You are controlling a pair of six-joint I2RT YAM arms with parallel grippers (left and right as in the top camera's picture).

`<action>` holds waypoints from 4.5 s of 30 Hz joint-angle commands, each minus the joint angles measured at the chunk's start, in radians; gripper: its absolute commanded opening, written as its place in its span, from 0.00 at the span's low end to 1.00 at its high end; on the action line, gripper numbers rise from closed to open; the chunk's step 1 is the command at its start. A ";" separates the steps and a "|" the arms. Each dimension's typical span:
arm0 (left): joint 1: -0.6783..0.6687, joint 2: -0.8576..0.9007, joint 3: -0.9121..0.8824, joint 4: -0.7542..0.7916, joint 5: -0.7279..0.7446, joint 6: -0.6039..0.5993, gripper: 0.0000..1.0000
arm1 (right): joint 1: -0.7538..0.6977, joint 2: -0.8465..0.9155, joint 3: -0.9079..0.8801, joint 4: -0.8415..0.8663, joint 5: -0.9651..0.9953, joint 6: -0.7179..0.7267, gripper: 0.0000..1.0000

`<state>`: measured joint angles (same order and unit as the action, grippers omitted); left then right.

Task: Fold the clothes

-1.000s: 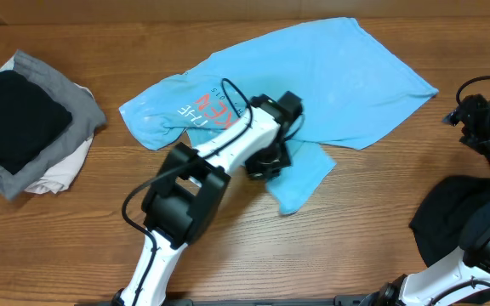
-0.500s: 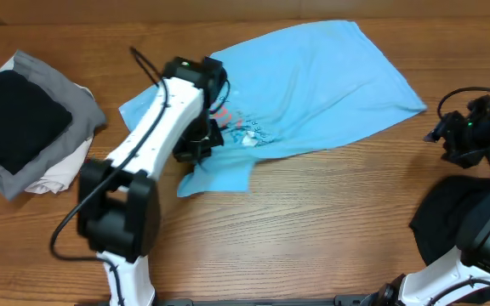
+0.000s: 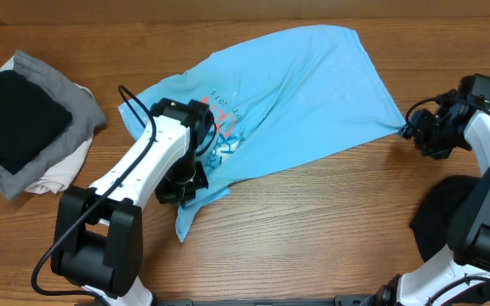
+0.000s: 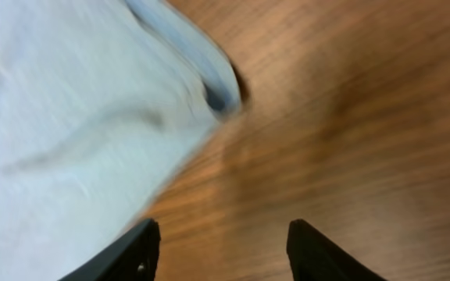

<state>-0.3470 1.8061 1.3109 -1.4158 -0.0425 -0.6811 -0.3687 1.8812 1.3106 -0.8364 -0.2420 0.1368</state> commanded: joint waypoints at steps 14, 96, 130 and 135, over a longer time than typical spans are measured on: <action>-0.005 -0.061 -0.108 0.015 -0.069 -0.067 0.04 | 0.041 0.125 -0.055 0.157 -0.029 0.074 0.54; 0.460 0.200 1.357 0.742 0.448 0.221 0.04 | 0.058 0.114 1.413 -0.147 -0.012 0.242 0.04; 0.188 0.253 0.475 -0.250 0.360 0.571 0.04 | -0.068 0.143 0.541 -0.849 0.492 0.217 0.04; 0.198 0.095 0.227 -0.159 0.249 0.497 0.04 | -0.151 0.142 0.496 -0.852 0.482 0.234 0.04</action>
<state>-0.1677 2.0510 1.6577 -1.6119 0.2924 -0.1516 -0.4774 2.0293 1.8282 -1.6875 0.2131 0.3405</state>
